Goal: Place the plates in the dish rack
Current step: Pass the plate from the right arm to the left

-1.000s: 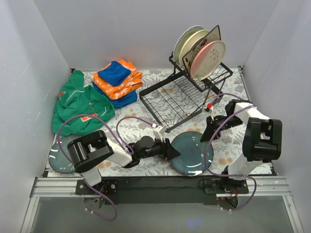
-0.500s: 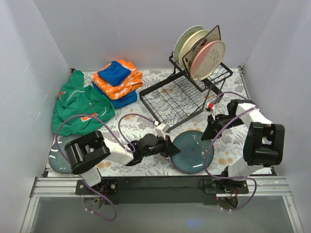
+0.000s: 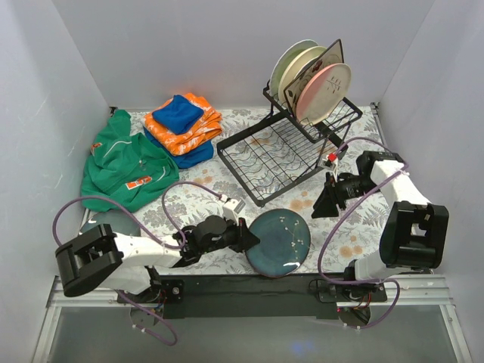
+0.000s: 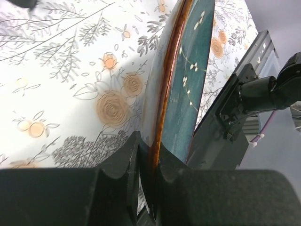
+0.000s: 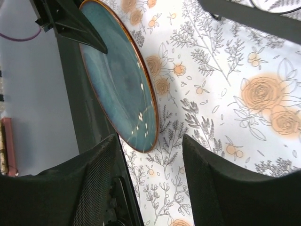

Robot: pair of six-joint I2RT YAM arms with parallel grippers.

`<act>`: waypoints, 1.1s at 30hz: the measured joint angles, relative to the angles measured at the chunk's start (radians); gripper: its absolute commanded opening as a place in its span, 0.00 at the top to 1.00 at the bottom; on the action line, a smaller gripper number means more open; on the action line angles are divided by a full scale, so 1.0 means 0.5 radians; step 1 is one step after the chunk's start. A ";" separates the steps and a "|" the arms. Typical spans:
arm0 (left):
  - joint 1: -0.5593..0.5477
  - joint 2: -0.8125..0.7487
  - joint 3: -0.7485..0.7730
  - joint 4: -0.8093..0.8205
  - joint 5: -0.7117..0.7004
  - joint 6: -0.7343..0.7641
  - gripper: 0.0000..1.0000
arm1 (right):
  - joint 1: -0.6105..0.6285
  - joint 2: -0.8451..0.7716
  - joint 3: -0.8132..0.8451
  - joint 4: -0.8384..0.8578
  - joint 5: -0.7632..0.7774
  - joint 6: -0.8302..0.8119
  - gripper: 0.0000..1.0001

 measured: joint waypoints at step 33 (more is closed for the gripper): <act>0.001 -0.812 0.110 -0.948 -0.178 0.311 1.00 | -0.535 -0.706 -0.493 1.308 0.401 1.101 0.30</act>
